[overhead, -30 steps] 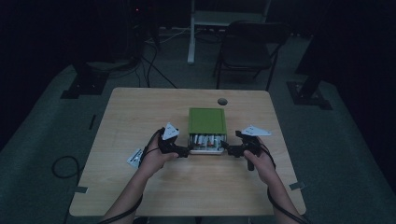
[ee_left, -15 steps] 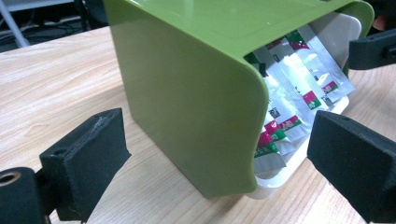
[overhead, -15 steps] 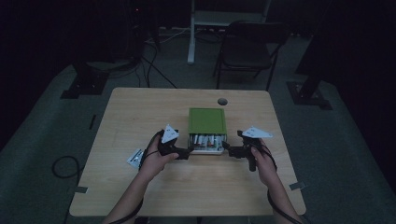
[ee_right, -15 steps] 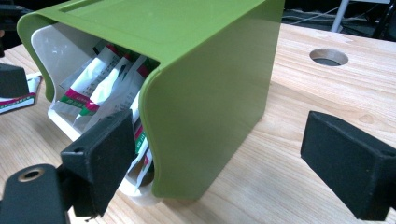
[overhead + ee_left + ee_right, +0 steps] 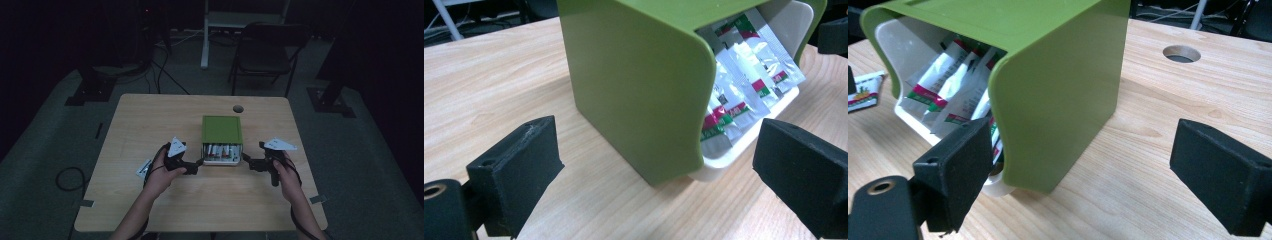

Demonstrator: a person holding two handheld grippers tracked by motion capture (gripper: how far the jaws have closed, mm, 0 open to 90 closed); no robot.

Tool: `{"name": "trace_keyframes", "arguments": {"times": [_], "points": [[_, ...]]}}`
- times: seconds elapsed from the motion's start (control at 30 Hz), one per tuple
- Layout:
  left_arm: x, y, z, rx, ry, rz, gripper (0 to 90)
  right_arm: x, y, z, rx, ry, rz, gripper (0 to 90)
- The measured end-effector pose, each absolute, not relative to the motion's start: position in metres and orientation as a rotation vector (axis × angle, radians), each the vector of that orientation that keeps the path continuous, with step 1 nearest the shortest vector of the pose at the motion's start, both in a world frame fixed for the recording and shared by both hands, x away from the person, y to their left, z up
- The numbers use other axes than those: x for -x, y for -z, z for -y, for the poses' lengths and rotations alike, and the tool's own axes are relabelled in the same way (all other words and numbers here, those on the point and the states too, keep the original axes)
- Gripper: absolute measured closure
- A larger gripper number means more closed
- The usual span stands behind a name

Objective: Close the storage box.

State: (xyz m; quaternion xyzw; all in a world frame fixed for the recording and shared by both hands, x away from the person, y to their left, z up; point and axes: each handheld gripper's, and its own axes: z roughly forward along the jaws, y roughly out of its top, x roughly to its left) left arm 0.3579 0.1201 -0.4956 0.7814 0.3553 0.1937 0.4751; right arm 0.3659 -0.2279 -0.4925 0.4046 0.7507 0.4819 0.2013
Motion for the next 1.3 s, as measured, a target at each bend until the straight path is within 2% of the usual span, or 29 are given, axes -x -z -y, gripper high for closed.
{"name": "trace_keyframes", "arguments": {"times": [1.3], "points": [[-0.316,0.538,-0.132,-2.025,-0.415,-0.956,5.1,-0.331,0.531,0.264,-1.202,-1.208,-2.140,10.0]]}}
